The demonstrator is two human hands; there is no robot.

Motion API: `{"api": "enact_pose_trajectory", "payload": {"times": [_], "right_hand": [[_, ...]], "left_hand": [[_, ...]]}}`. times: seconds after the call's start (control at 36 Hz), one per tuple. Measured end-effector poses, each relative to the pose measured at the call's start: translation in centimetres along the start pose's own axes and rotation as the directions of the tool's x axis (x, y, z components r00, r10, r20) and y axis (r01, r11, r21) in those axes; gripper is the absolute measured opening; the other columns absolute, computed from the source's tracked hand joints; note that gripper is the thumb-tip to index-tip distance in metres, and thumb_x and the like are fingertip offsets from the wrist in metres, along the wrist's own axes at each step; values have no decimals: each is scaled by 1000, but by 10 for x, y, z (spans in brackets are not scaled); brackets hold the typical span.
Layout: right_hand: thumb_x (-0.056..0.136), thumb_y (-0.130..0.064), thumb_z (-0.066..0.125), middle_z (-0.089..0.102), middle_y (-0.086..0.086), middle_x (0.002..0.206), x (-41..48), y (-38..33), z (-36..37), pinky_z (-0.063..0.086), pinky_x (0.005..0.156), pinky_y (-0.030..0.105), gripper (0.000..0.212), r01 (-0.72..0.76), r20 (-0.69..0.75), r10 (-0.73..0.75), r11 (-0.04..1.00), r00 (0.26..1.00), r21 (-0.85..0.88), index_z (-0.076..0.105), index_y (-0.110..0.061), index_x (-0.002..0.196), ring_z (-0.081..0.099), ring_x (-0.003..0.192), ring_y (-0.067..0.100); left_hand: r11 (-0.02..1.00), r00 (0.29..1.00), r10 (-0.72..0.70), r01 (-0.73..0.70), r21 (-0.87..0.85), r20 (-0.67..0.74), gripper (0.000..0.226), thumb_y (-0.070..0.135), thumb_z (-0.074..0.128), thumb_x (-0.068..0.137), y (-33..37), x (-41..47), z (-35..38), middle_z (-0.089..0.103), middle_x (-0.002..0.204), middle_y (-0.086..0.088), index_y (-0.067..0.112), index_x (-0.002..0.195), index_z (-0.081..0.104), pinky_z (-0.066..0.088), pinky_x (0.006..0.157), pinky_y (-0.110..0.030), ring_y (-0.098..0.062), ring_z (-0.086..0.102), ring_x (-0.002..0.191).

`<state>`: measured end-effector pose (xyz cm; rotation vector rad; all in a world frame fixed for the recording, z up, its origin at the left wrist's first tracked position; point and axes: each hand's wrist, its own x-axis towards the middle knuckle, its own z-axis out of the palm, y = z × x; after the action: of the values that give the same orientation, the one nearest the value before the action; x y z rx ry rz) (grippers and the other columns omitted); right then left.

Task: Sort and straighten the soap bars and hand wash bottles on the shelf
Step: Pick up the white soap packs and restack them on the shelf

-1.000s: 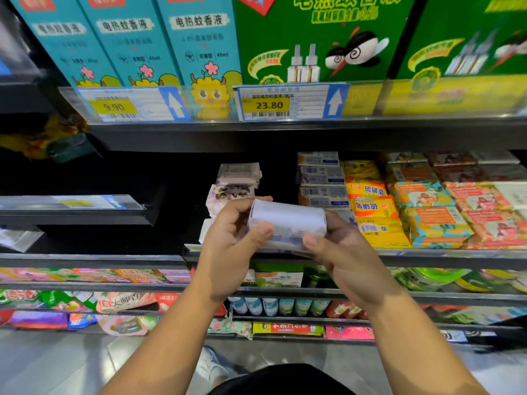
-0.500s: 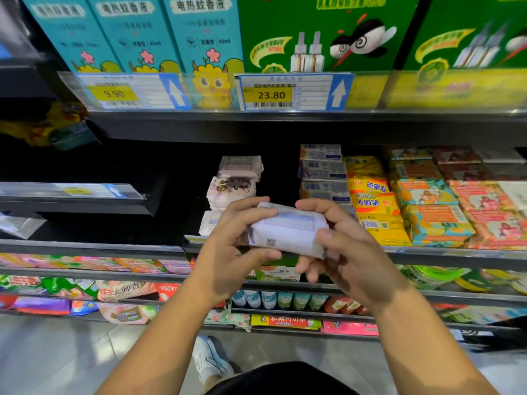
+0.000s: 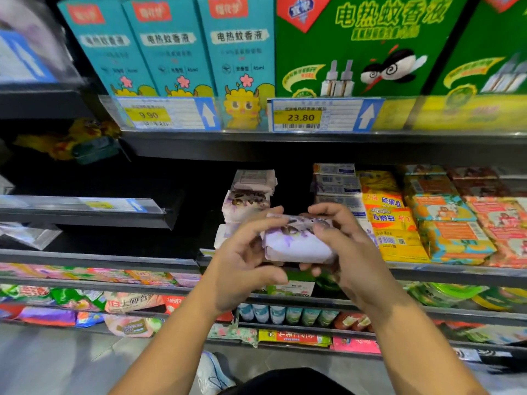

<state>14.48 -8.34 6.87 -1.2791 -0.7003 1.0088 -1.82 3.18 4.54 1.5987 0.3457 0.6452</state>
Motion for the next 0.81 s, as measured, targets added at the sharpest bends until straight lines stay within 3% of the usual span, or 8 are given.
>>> {"api": "enact_pose_trajectory", "payload": {"times": [0.06, 0.14, 0.25, 0.47, 0.53, 0.64, 0.72, 0.81], "right_hand": [[92, -31, 67, 65, 18, 118, 2, 0, -4, 50, 52, 30, 17, -40, 60, 32, 990, 998, 139, 67, -27, 109, 66, 67, 33], [63, -39, 93, 68, 15, 114, 4, 4, -13, 57, 59, 30, 65, -97, 258, 24, 957, 966, 275, 68, -22, 121, 68, 72, 32], [64, 0, 85, 66, 6, 116, 7, 7, -13, 56, 63, 30, 68, -5, 235, -21, 994, 972, 110, 67, -28, 123, 67, 79, 20], [68, -17, 91, 67, -4, 109, 6, 14, -8, 55, 75, 22, 57, 36, 16, -32, 930, 999, -366, 61, -35, 113, 66, 97, 12], [74, 1, 84, 71, -3, 108, 5, 18, -2, 56, 78, 23, 57, 35, 63, -16, 951, 998, -307, 59, -25, 118, 69, 98, 12], [76, 30, 64, 73, 0, 104, 0, 24, 3, 56, 74, 21, 65, -13, 138, 23, 997, 990, -73, 53, -7, 128, 72, 95, 9], [66, 14, 84, 74, -5, 103, 3, 28, -13, 56, 74, 23, 64, 0, 43, 8, 980, 999, -199, 60, -17, 116, 71, 97, 16], [50, -26, 96, 69, -7, 110, 2, 25, -31, 59, 82, 33, 70, 0, -40, -13, 946, 999, -324, 64, -38, 111, 68, 103, 18]], "left_hand": [[970, 997, 63, -71, 233, 39, 66, 37, 86, 71, -4, 4, -6, 47, 142, 17, 45, 130, 57, 46, 105, -29, -10, 45, 137], [843, 983, 181, -165, 511, 19, 57, 32, 76, 82, -10, 13, -15, 50, 132, 23, 45, 132, 51, 42, 106, -23, -3, 48, 129], [879, 984, 174, -133, 457, -48, 52, 46, 71, 80, -9, 15, -16, 54, 129, 20, 54, 128, 51, 39, 105, -16, -4, 49, 127], [988, 970, 110, -82, 133, -218, 54, 21, 82, 73, 1, 13, 6, 66, 110, 19, 26, 119, 53, 53, 83, -19, -5, 65, 104], [987, 966, 130, -105, 121, -224, 63, 8, 84, 68, 3, 15, 14, 66, 108, 20, 27, 118, 51, 52, 82, -16, -3, 65, 102], [964, 966, 186, -144, 224, -178, 66, 30, 87, 65, 2, 21, 25, 65, 113, 11, 53, 117, 53, 53, 91, -28, -18, 63, 111], [962, 971, 172, -129, 240, -168, 64, 32, 84, 66, 3, 20, 26, 64, 114, 20, 47, 120, 52, 51, 91, -21, -8, 62, 112], [966, 975, 126, -78, 247, -183, 62, 38, 81, 66, 1, 15, 21, 61, 114, 32, 37, 119, 50, 46, 89, -11, 3, 60, 110]]}}
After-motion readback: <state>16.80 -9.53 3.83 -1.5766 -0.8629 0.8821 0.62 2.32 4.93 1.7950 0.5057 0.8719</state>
